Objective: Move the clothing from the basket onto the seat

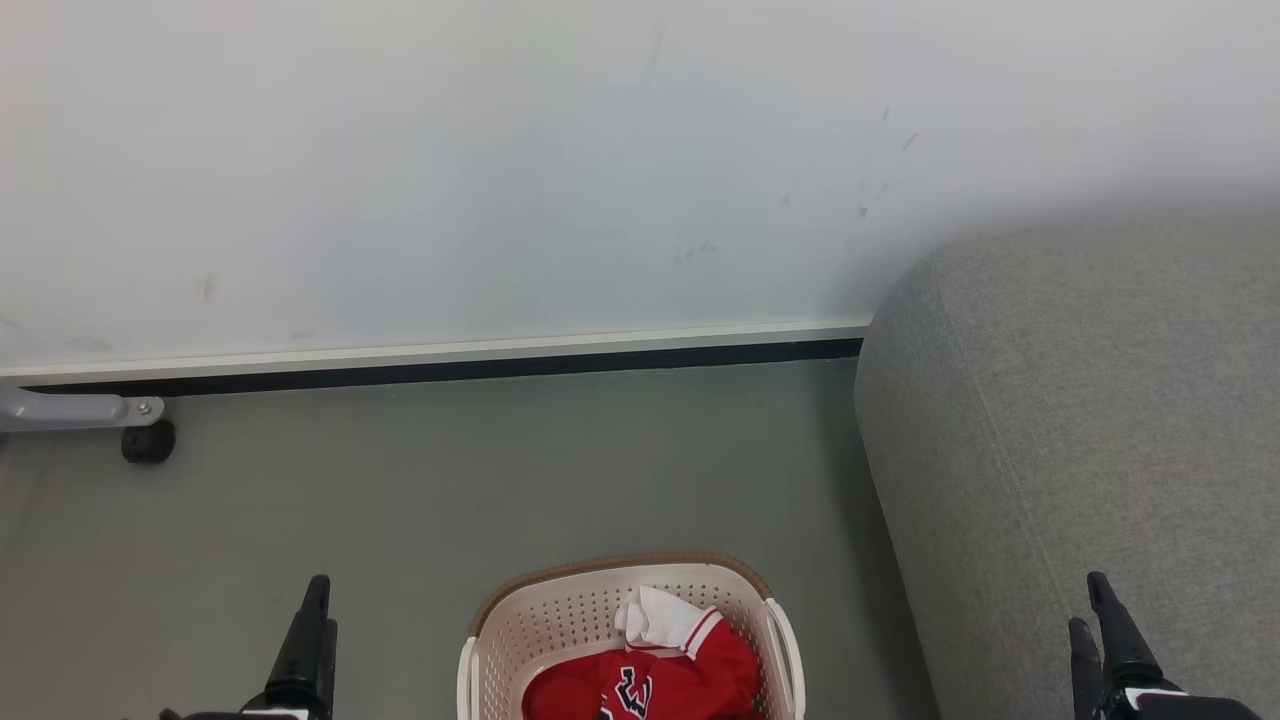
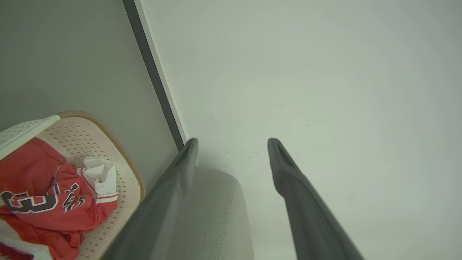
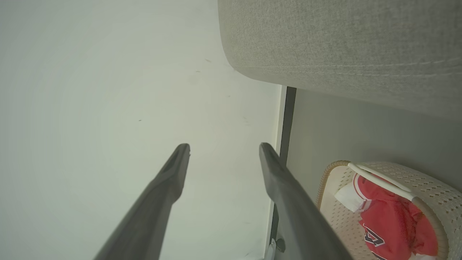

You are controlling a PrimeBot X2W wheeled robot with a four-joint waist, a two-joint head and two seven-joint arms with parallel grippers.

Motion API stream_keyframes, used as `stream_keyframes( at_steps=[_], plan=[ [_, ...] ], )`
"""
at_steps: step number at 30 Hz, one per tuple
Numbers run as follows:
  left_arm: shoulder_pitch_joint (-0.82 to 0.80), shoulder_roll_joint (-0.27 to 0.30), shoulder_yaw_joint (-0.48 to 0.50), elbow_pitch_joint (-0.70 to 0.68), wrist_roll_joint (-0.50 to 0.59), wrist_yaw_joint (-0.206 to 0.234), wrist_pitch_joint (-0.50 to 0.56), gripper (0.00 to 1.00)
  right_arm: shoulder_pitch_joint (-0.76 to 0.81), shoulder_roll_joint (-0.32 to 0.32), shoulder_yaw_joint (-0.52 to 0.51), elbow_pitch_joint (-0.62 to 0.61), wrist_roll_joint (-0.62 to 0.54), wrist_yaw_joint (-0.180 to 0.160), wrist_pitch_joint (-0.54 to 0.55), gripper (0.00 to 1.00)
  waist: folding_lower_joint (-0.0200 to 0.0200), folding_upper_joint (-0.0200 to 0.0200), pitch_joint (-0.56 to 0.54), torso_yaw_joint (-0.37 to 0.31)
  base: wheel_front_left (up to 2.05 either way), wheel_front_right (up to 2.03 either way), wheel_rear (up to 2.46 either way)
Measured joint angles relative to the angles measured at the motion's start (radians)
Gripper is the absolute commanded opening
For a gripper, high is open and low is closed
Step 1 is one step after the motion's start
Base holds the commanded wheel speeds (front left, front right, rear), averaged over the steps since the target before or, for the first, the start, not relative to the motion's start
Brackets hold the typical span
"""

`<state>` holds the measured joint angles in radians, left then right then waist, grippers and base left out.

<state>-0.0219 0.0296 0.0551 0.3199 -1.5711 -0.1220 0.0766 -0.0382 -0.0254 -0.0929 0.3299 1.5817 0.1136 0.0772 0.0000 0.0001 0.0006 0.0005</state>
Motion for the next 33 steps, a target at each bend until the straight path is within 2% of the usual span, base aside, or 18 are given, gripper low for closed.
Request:
stream_keyframes(
  at_steps=[8,18,33],
  plan=[
    [-0.001,0.004,-0.024,-0.019,0.086,0.008,-0.031,1.0,0.0,-0.001,0.032,-0.025,-0.107,-0.041,-0.031,1.0,0.0,0.0,-0.001,-0.001,0.0,0.0,0.0],
    [-0.009,0.011,-0.044,-0.058,0.237,0.042,-0.063,1.0,-0.004,-0.002,0.093,-0.05,-0.283,-0.062,-0.065,1.0,0.0,-0.0001,-0.002,-0.005,0.0,0.0,0.0],
    [-0.011,0.052,-0.108,-0.096,0.5,0.086,-0.114,1.0,-0.009,-0.02,0.175,-0.068,-0.523,-0.097,-0.114,1.0,0.0,0.0,-0.004,-0.011,0.0,0.0,0.0]
  ],
)
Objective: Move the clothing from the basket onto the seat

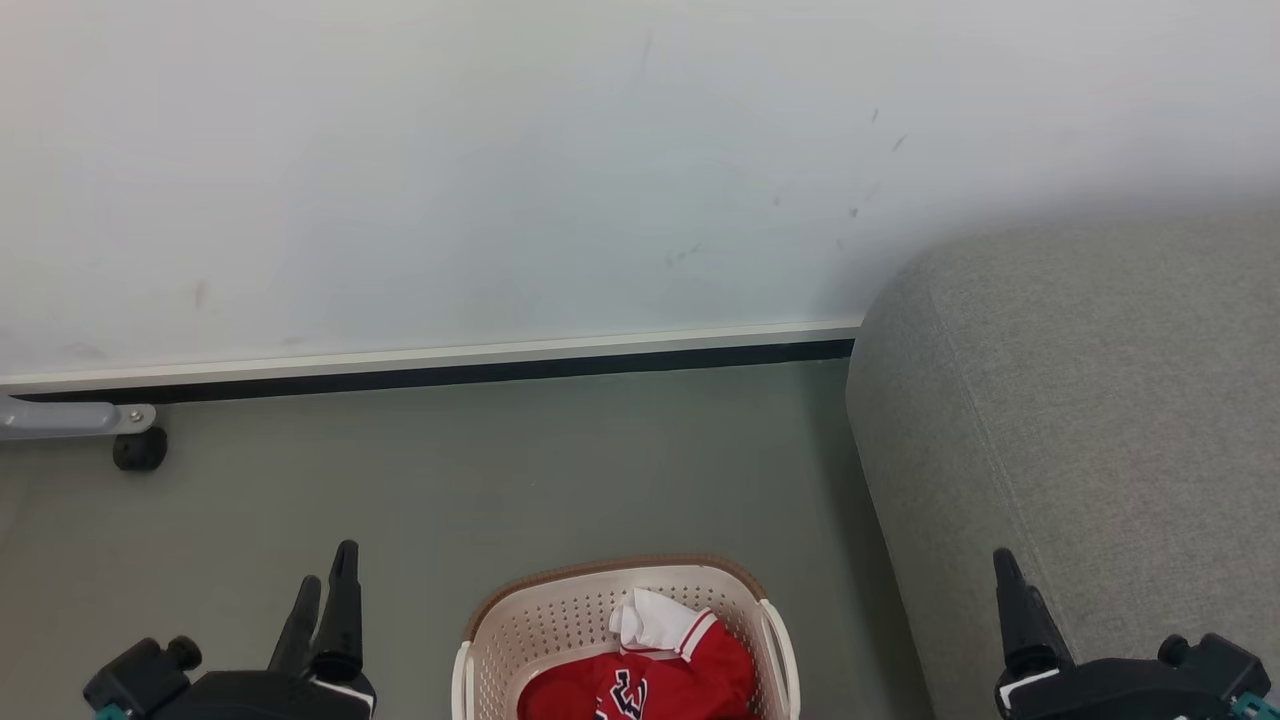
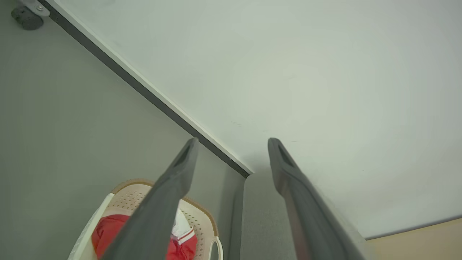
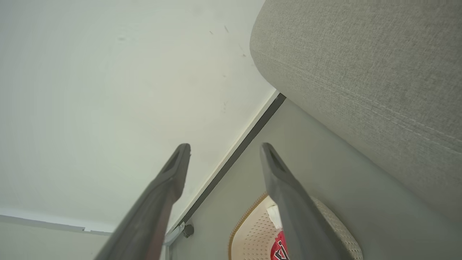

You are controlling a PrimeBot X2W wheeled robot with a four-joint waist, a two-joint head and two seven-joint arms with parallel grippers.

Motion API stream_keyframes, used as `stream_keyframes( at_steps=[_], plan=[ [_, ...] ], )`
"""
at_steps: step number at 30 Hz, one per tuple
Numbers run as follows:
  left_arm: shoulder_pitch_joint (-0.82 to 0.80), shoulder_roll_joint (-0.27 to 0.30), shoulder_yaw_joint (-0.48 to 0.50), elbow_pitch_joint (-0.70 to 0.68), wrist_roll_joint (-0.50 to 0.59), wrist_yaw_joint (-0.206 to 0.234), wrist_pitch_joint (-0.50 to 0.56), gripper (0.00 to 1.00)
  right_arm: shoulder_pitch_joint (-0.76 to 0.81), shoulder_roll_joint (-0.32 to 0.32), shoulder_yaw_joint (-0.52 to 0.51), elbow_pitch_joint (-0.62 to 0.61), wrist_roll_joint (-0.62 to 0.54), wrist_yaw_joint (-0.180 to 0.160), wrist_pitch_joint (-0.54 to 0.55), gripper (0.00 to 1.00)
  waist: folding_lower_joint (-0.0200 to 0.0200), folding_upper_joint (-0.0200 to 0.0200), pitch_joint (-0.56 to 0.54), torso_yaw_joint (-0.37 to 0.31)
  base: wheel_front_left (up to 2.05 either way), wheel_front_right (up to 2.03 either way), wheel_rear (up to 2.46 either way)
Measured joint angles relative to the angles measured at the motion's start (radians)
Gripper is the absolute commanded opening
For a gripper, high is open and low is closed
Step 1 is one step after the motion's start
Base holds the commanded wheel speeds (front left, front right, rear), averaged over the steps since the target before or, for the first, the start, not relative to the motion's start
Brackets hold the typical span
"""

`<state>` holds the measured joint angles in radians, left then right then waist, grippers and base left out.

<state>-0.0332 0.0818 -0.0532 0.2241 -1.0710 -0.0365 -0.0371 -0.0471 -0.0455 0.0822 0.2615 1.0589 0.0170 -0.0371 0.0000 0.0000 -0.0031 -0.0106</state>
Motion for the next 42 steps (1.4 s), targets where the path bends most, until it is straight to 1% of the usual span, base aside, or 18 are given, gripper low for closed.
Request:
stream_keyframes(
  at_steps=[9,11,13,15,20,26,29,30,33,34,42],
  plan=[
    [0.005,0.028,-0.021,-0.007,0.149,0.02,-0.028,1.0,0.0,-0.005,0.042,0.0,-0.134,-0.018,-0.028,1.0,0.0,0.0,-0.003,-0.005,0.0,0.0,0.0],
    [0.01,0.03,-0.024,-0.009,0.17,0.029,-0.037,1.0,0.0,-0.005,0.051,0.0,-0.16,-0.027,-0.036,1.0,0.0,0.0,-0.005,-0.006,0.0,0.0,0.0],
    [0.02,0.033,-0.027,-0.009,0.203,0.03,-0.044,1.0,0.0,-0.007,0.059,0.0,-0.189,-0.027,-0.044,1.0,0.0,0.0,-0.006,-0.007,0.0,0.0,0.0],
    [0.024,0.036,-0.03,-0.009,0.227,0.038,-0.052,1.0,0.001,-0.007,0.066,0.0,-0.213,-0.036,-0.051,1.0,0.0,0.0,-0.008,-0.008,0.0,0.0,0.0],
    [0.032,0.044,-0.047,-0.012,0.296,0.047,-0.066,1.0,0.001,-0.008,0.085,0.002,-0.279,-0.045,-0.064,1.0,0.0,0.0,-0.012,-0.009,0.0,0.0,0.0],
    [0.04,0.047,-0.061,-0.016,0.382,0.062,-0.089,1.0,0.001,-0.01,0.108,0.002,-0.359,-0.061,-0.089,1.0,0.0,0.0,-0.016,-0.012,0.0,0.0,0.0],
    [0.042,0.05,-0.067,-0.021,0.417,0.065,-0.098,1.0,0.002,-0.01,0.119,0.002,-0.396,-0.063,-0.098,1.0,0.0,0.0,-0.017,-0.014,0.0,0.0,0.0],
    [0.042,0.051,-0.069,-0.022,0.428,0.069,-0.102,1.0,0.002,-0.011,0.121,0.002,-0.41,-0.07,-0.101,1.0,0.0,0.0,-0.018,-0.015,0.0,0.0,0.0],
    [0.043,0.052,-0.078,-0.027,0.472,0.072,-0.114,1.0,0.006,-0.012,0.129,0.002,-0.449,-0.072,-0.111,1.0,0.0,0.0,-0.019,-0.018,0.0,0.0,0.0],
    [0.043,0.052,-0.08,-0.03,0.481,0.073,-0.115,1.0,0.007,-0.012,0.132,0.002,-0.461,-0.078,-0.115,1.0,0.0,0.0,-0.019,-0.019,0.0,0.0,0.0],
    [0.059,0.056,-0.091,-0.036,0.584,0.09,-0.145,1.0,0.015,-0.015,0.154,-0.001,-0.571,-0.096,-0.142,1.0,0.0,0.0,-0.019,-0.028,0.0,0.0,0.0]
  ],
)
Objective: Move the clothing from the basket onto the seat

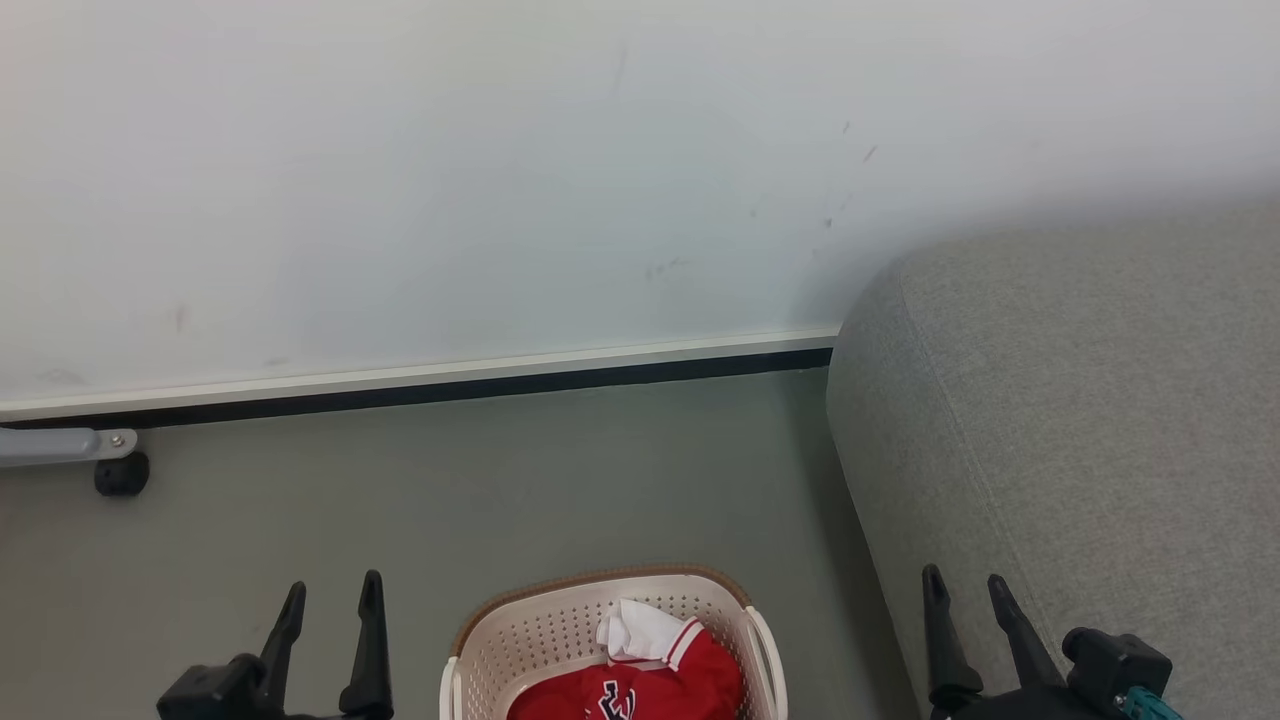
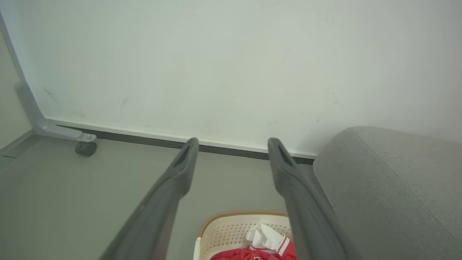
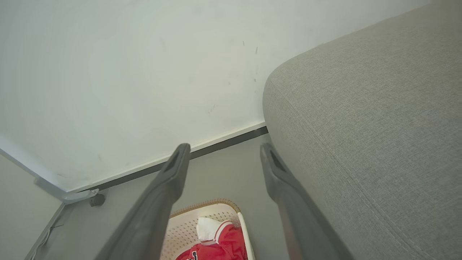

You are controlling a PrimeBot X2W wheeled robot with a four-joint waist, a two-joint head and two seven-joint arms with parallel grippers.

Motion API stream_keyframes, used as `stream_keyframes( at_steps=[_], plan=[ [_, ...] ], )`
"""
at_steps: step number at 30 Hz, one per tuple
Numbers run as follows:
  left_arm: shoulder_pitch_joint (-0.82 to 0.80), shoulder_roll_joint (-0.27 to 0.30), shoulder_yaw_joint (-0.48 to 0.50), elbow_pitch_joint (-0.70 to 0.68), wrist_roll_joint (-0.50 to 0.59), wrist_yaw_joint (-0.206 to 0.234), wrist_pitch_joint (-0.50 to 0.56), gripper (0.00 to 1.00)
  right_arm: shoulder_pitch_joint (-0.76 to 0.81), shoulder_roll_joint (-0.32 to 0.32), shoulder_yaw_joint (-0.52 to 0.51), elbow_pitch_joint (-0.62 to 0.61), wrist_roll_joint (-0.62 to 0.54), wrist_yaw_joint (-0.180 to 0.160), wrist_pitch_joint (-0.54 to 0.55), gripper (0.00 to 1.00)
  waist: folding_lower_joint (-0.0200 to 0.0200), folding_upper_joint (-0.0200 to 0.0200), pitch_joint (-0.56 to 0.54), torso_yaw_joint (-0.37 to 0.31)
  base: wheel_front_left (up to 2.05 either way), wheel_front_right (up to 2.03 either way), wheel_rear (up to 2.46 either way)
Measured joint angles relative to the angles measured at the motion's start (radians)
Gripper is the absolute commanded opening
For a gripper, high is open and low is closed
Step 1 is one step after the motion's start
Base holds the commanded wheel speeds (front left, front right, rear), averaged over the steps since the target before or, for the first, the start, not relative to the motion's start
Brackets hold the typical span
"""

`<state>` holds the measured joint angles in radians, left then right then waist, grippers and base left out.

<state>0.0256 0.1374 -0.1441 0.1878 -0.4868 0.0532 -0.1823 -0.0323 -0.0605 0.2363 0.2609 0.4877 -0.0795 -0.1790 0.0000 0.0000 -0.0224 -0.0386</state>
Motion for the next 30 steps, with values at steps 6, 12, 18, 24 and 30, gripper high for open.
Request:
stream_keyframes(
  at_steps=[6,12,18,24,30],
  plan=[
    [0.004,0.003,-0.009,-0.002,0.072,0.01,-0.019,1.0,0.0,-0.003,0.016,-0.005,-0.078,-0.013,-0.02,1.0,0.0,0.0,0.0,-0.006,0.0,0.0,0.0],
    [0.011,0.005,-0.015,-0.008,0.143,0.019,-0.04,1.0,0.0,-0.005,0.038,-0.015,-0.169,-0.027,-0.043,1.0,0.0,0.0,0.002,-0.012,0.0,0.0,0.0],
    [0.022,0.009,-0.021,-0.012,0.214,0.027,-0.061,1.0,-0.001,-0.005,0.058,-0.022,-0.249,-0.038,-0.062,1.0,0.0,0.0,0.004,-0.018,0.0,0.0,0.0],
    [0.022,0.011,-0.025,-0.014,0.257,0.027,-0.07,1.0,-0.004,-0.005,0.061,-0.023,-0.287,-0.045,-0.07,1.0,0.0,0.0,0.007,-0.022,0.0,0.0,0.0],
    [0.022,0.011,-0.022,-0.014,0.258,0.026,-0.07,1.0,-0.004,-0.004,0.059,-0.023,-0.288,-0.045,-0.07,1.0,0.0,0.0,0.01,-0.025,0.0,0.0,0.0]
  ],
)
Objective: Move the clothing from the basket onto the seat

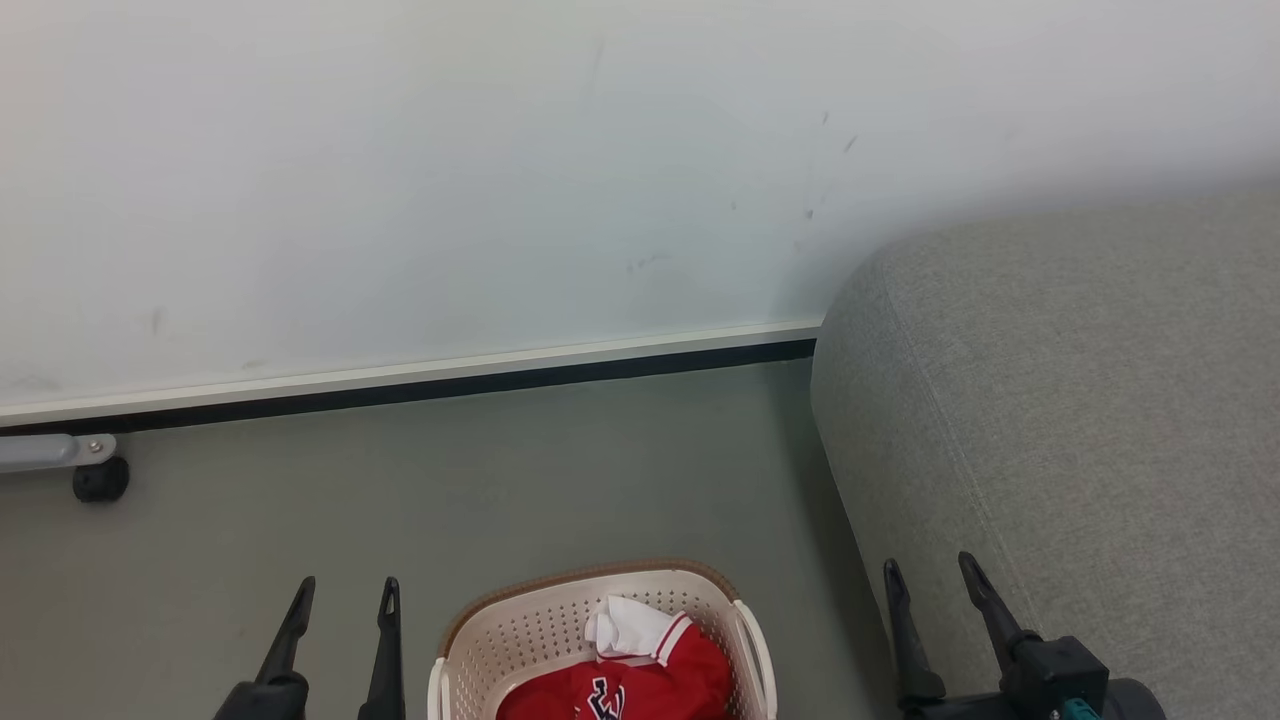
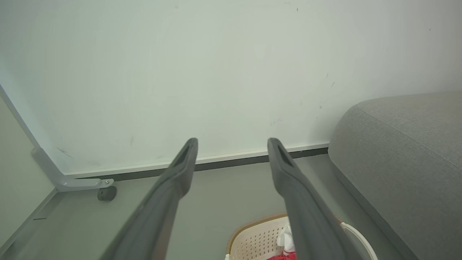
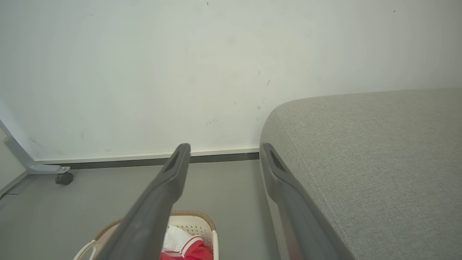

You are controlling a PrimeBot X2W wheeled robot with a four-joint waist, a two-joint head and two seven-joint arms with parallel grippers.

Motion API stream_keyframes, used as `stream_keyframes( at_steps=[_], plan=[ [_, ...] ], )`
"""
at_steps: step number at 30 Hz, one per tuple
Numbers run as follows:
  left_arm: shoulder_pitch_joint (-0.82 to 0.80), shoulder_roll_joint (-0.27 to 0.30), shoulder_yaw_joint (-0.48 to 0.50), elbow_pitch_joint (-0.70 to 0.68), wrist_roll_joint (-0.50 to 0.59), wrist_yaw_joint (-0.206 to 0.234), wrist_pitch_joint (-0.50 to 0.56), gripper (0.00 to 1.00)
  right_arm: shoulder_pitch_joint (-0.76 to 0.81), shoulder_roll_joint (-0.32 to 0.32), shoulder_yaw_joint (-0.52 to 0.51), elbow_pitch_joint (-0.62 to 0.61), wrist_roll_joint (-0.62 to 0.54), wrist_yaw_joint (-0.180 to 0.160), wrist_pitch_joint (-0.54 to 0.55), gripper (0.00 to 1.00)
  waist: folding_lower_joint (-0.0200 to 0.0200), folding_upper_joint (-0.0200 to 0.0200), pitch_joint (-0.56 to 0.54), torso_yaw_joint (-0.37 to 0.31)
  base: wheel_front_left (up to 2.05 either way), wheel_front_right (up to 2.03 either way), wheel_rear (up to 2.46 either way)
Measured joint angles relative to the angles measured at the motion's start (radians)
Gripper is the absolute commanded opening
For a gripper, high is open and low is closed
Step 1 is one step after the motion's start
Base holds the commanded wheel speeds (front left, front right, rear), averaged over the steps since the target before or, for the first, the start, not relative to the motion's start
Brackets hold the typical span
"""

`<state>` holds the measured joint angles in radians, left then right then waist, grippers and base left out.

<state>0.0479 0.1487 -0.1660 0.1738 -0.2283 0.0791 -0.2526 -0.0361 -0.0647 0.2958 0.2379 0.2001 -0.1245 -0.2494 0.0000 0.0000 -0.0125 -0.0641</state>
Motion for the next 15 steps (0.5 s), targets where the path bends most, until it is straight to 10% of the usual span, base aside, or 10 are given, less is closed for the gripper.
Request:
stream_keyframes(
  at_steps=[15],
  plan=[
    [-0.001,-0.001,0.013,0.002,0.003,-0.009,0.0,1.0,0.0,0.002,-0.015,0.0,-0.002,0.0,0.0,1.0,0.0,0.0,0.007,-0.001,0.0,0.0,0.0]
  ],
)
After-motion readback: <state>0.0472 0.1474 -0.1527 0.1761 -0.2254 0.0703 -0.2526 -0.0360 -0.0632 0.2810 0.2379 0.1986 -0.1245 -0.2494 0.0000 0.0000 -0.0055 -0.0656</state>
